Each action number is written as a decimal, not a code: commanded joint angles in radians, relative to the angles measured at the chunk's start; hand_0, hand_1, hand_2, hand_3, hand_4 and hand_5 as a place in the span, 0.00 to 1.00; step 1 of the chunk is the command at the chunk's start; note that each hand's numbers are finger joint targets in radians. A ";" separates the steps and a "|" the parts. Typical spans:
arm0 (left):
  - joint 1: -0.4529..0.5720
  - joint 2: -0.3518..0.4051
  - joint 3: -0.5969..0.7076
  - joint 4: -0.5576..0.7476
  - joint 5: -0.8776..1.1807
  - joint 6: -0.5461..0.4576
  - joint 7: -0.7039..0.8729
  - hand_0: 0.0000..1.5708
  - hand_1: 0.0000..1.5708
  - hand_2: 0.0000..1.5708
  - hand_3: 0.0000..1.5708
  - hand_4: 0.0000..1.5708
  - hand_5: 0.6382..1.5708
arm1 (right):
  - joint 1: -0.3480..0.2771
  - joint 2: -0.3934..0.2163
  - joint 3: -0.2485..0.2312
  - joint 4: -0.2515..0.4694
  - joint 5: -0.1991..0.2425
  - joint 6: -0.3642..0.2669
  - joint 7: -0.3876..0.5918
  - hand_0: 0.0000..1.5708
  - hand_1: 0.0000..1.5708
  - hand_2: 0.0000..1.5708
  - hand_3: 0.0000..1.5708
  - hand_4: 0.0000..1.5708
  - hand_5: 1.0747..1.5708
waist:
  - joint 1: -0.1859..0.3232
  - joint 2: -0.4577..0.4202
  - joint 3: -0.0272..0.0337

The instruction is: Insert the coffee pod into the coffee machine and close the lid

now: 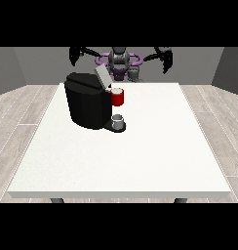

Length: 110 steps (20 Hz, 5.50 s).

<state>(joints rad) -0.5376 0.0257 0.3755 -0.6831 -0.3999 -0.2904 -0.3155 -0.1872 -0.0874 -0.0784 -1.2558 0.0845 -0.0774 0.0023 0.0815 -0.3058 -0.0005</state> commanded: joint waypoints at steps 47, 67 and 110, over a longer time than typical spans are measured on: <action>0.326 0.054 -0.232 -0.743 0.275 0.057 0.175 0.00 0.00 0.00 0.00 0.22 1.00 | -0.548 -0.107 -0.063 0.292 -0.092 0.118 0.018 0.00 0.00 0.00 0.00 0.08 1.00 | 0.092 0.404 0.0006; 0.242 0.066 -0.251 -0.691 0.292 0.017 0.186 0.00 0.00 0.00 0.00 0.25 1.00 | -0.763 -0.076 0.069 0.186 0.051 0.038 0.173 0.00 0.00 0.00 0.00 0.13 1.00 | 0.202 0.427 -0.0008; 0.150 0.018 -0.357 -0.746 0.293 -0.032 0.184 0.00 0.00 0.00 0.00 0.17 1.00 | -0.854 -0.077 0.017 0.082 0.080 0.044 0.069 0.00 0.00 0.00 0.00 0.11 1.00 | 0.402 0.597 0.0002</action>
<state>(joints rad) -0.4815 0.0380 0.0068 -1.4385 -0.1137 -0.3215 -0.0826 -1.0853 -0.2138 -0.0937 -1.1546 0.1747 -0.0465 0.1565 0.5267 0.3250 0.0008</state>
